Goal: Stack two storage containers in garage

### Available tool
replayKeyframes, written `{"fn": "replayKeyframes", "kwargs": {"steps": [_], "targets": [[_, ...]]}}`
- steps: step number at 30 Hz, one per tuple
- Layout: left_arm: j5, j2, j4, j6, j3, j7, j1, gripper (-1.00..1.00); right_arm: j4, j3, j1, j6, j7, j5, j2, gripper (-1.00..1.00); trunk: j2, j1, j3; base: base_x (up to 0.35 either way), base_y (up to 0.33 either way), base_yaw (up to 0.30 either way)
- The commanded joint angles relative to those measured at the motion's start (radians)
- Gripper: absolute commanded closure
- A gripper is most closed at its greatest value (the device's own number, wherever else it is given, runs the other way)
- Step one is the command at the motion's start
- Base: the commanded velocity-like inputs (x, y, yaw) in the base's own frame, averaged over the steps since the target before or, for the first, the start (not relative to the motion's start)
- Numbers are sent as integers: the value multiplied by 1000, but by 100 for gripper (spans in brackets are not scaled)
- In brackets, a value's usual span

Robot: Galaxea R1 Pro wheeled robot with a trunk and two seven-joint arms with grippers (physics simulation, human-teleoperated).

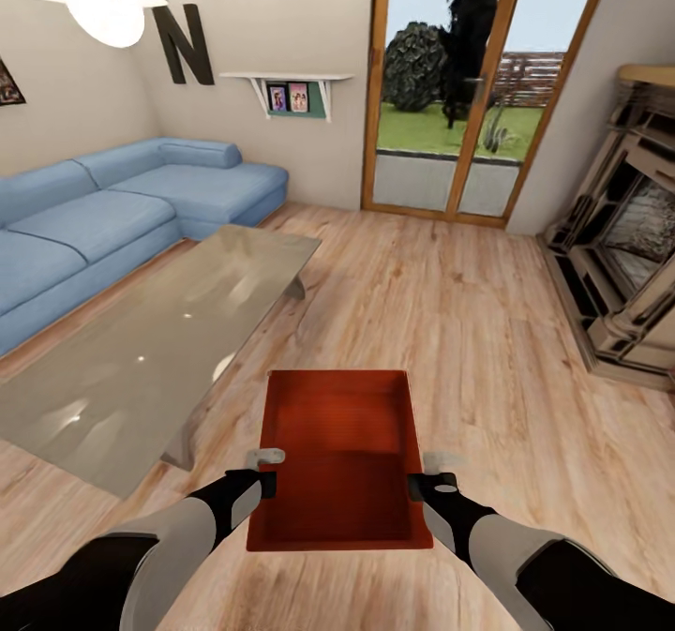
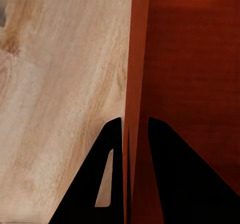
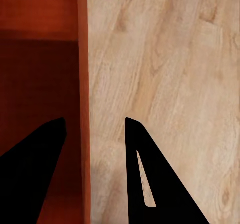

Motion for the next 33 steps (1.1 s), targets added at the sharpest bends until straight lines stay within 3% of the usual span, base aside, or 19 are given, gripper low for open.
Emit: {"fn": "replayKeyframes", "kwargs": {"steps": [1, 25, 33], "targets": [[1, 0, -1, 6, -24, 7, 0, 100, 1, 8, -1, -4, -5, -11, 0, 100, -1, 0, -1, 0, 0, 300], [1, 0, -1, 6, -24, 8, 0, 100, 1, 7, -1, -4, -5, -11, -2, 100, -1, 0, -1, -2, 0, 123], [1, -3, -1, 8, -24, 5, 0, 100, 1, 6, -1, -4, -5, -11, -3, 100, -1, 0, -1, -266, -76, 3]]}}
